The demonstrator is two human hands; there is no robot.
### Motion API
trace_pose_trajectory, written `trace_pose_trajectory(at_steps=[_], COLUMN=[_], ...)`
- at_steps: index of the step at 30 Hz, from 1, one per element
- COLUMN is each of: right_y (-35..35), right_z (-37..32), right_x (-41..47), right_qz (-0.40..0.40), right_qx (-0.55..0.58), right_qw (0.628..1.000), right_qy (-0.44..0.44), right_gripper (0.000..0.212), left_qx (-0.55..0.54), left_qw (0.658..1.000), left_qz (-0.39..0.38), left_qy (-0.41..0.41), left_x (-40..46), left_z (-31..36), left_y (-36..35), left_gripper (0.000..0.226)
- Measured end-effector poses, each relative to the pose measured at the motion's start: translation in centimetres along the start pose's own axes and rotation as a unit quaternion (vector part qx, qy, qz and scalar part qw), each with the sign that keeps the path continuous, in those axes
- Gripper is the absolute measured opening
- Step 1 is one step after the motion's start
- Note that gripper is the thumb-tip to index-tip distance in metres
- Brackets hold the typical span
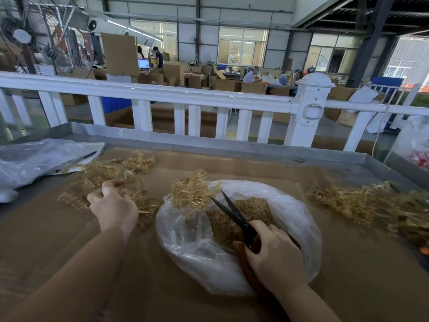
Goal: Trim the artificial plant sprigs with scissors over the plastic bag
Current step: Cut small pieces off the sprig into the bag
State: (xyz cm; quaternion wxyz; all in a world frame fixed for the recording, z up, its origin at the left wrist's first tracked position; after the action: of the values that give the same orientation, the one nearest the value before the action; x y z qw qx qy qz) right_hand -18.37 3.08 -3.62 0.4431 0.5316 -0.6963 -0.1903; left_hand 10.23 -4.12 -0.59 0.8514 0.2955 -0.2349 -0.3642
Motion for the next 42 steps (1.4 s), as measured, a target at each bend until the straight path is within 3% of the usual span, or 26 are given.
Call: trace_pose_trajectory(at_steps=[7, 14, 15, 17, 20, 22, 31, 36, 42], right_y=[-0.1, 0.0, 0.0, 0.0, 0.0, 0.0, 0.1, 0.0, 0.4], right_z=[0.1, 0.2, 0.2, 0.2, 0.1, 0.1, 0.1, 0.1, -0.1], right_x=[0.0, 0.0, 0.0, -0.1, -0.1, -0.1, -0.1, -0.1, -0.4], right_qz=[-0.002, -0.002, -0.001, -0.003, -0.004, -0.004, 0.002, 0.014, 0.072], right_qx=[-0.002, -0.001, 0.001, 0.002, 0.004, 0.005, 0.013, 0.019, 0.033], right_qw=[1.000, 1.000, 1.000, 1.000, 1.000, 1.000, 1.000, 1.000, 0.997], right_qy=[-0.008, -0.010, -0.008, -0.009, -0.007, -0.008, -0.005, 0.005, 0.016], right_gripper=[0.039, 0.042, 0.042, 0.041, 0.040, 0.040, 0.041, 0.041, 0.034], left_qx=[0.252, 0.466, 0.459, 0.395, 0.296, 0.268, 0.132, 0.025, -0.117], left_qw=[0.962, 0.841, 0.837, 0.861, 0.900, 0.911, 0.947, 0.953, 0.964], left_qz=[-0.007, 0.012, -0.007, -0.070, -0.160, -0.177, -0.122, -0.085, -0.112], left_qy=[-0.102, -0.275, -0.298, -0.312, -0.279, -0.260, -0.264, -0.289, -0.210], left_x=[-0.3, -2.4, -2.9, -4.0, -4.9, -5.1, -5.6, -6.7, -7.9], left_z=[1.5, 4.0, 4.3, 4.9, 5.5, 5.6, 6.5, 7.0, 7.6], left_y=[-0.9, -3.0, -3.5, -4.3, -5.3, -5.7, -4.9, -4.4, -3.5], left_gripper=[0.061, 0.062, 0.059, 0.053, 0.052, 0.049, 0.013, 0.008, 0.018])
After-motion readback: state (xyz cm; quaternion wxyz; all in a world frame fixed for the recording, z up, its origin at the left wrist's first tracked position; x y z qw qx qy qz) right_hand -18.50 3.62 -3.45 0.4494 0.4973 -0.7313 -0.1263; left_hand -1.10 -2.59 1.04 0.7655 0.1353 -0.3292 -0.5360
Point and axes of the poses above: each hand's wrist, its own x-axis towards the middle knuckle, its own y-axis out of the back of the hand, z = x × y, the point moved 3 cm from there along x, towards the middle knuckle, and after that the axes turned 14 degrees about x, right-handed, at the moved point
